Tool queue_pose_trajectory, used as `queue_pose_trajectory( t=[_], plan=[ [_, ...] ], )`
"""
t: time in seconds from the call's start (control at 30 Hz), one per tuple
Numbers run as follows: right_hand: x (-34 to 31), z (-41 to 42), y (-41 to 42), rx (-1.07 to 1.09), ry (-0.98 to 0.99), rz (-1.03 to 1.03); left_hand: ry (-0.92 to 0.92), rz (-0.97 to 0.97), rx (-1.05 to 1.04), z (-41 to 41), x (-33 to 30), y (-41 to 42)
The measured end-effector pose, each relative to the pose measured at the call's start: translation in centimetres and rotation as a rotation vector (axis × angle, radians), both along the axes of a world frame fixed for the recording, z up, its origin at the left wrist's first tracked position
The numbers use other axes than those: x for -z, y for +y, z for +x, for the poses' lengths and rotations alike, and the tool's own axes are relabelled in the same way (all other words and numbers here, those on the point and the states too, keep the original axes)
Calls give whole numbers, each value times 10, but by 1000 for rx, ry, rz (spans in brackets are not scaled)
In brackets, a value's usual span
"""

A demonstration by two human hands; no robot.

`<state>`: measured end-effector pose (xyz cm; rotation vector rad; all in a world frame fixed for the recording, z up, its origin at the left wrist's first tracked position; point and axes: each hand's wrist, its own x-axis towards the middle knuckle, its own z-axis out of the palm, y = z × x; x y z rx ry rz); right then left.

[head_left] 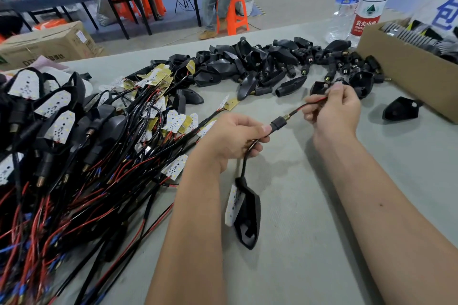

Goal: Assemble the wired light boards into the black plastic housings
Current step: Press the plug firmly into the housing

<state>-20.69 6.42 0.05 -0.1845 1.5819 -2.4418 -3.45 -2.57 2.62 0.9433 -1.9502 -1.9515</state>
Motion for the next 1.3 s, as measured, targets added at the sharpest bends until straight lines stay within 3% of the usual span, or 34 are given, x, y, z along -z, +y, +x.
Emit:
queue_pose_trajectory(
  t=[0.17, 0.27, 0.4, 0.6, 0.8, 1.0, 1.1, 1.2, 1.3],
  plan=[
    [-2, -11, 6, 64, -178, -215, 4, 50, -11, 10, -3, -7],
    [-1, 1, -1, -175, -243, -163, 61, 40, -100, 4, -4, -4],
    [1, 19, -7, -483, -81, 8, 89, 25, -142, -2, -3, 1],
    [2, 21, -5, -358, -10, 31, 89, 7, -135, 0, 2, -2],
    [0, 19, -5, -195, -43, -87, 98, -56, -144, 2, 4, -3],
    [-2, 16, -3, -139, -117, -156, -38, -147, -22, 11, 4, -10],
    [-1, 15, -4, -263, -127, -100, 3, -160, -74, 14, 4, -11],
    [4, 19, -5, -474, 73, 169, 91, -175, -138, 13, 5, -11],
    [3, 24, -6, -570, 98, 131, 186, -173, -187, 13, 6, -13]
  ],
)
